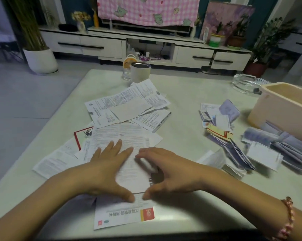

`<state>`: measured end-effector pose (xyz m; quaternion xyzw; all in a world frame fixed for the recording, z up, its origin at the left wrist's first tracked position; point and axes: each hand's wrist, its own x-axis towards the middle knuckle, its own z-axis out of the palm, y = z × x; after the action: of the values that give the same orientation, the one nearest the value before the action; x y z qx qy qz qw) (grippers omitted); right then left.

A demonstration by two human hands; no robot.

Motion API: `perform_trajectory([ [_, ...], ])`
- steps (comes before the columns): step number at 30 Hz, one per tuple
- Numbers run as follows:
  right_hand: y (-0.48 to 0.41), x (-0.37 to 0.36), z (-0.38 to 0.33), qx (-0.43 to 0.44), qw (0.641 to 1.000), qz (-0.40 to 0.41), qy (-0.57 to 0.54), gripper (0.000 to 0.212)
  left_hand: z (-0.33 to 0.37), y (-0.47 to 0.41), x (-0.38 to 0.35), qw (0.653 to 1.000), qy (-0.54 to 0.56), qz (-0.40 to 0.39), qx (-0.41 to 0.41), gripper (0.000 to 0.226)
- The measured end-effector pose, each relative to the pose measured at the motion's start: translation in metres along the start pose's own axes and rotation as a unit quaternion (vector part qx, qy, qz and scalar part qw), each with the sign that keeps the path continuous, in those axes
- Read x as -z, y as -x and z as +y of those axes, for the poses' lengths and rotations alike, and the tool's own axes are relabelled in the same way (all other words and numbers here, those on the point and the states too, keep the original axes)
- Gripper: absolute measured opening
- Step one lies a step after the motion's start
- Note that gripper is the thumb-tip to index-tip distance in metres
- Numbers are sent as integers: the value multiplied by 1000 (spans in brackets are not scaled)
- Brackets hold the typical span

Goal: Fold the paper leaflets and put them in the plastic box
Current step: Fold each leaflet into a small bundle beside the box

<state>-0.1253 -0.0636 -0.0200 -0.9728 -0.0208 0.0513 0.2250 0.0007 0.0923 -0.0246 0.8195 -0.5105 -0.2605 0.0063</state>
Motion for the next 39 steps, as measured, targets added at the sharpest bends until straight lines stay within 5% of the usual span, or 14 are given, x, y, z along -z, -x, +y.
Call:
perform_trajectory([
  [5,2,6,-2,-11,1000,15,-24,88,-2,6,6,995,38,91,-10,68],
  [10,-1,7,-1,-18,999,22,-19,75,6,6,-3,998,-22,52,-13,102],
  [17,-3,4,0,-48,998,11,-42,59,10,8,5,994,-50,95,-8,75],
  [23,-6,-3,6,-54,995,83,-25,45,8,7,8,984,-23,173,-20,29],
  [27,-6,2,6,-37,992,120,-28,31,-3,6,6,986,55,153,-39,28],
  [31,-7,1,9,-16,992,100,-81,14,-9,3,3,983,116,133,-61,70],
  [34,-7,0,12,-35,977,99,-185,14,-3,7,12,971,202,114,-53,79],
  [37,-8,3,11,-86,933,167,-308,20,-5,11,27,912,325,252,-14,79],
  [39,-10,5,11,-142,881,226,-389,25,-6,11,34,747,482,458,37,52],
])
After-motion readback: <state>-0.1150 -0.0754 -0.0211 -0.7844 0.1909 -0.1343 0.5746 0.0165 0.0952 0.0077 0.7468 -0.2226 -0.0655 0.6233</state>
